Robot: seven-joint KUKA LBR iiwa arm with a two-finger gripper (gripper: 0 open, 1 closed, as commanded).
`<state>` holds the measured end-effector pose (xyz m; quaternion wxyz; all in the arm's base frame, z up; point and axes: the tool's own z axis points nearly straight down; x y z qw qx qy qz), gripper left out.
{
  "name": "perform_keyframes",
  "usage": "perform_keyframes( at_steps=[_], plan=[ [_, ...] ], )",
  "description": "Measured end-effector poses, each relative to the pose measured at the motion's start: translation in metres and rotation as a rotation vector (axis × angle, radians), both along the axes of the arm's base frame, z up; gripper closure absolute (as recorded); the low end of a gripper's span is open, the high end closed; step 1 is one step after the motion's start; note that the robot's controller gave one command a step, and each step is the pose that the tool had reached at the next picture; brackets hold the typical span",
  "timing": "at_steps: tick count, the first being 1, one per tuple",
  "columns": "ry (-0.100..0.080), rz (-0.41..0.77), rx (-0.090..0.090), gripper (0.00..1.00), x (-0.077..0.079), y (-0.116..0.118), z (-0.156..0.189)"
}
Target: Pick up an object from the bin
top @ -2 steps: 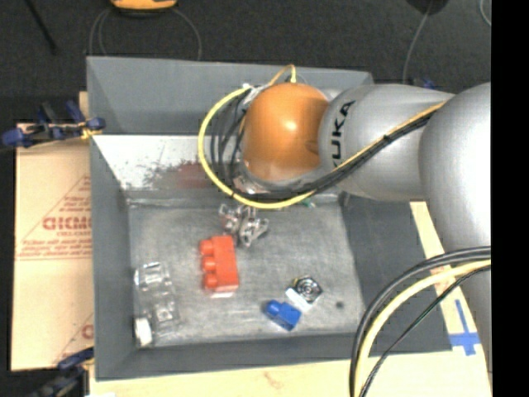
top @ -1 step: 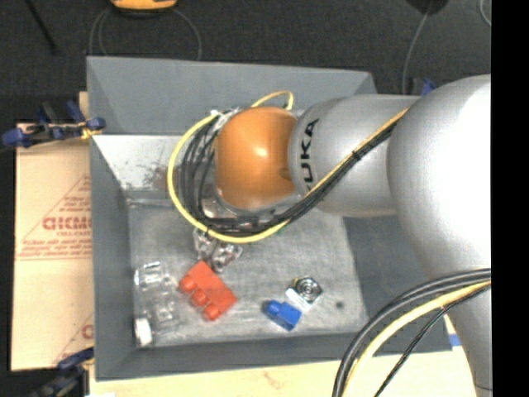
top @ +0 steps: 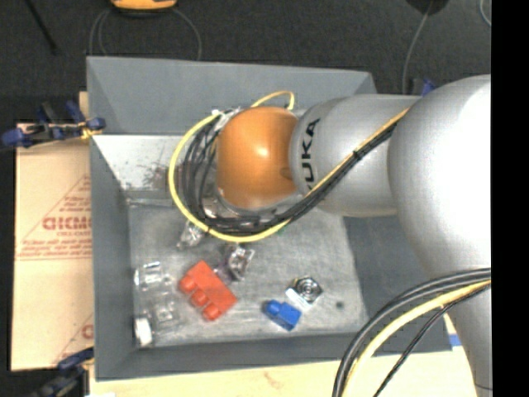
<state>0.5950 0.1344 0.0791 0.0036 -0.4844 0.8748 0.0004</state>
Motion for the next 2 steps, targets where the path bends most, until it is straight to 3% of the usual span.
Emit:
perform_keyframes(
  at_steps=[1, 2],
  plan=[
    [-0.011, 0.468, -0.005, 0.0, -0.0288, 0.0206, -0.0042],
    [-0.014, 0.466, -0.001, 1.0, -0.028, 0.0223, -0.0022]
  ],
)
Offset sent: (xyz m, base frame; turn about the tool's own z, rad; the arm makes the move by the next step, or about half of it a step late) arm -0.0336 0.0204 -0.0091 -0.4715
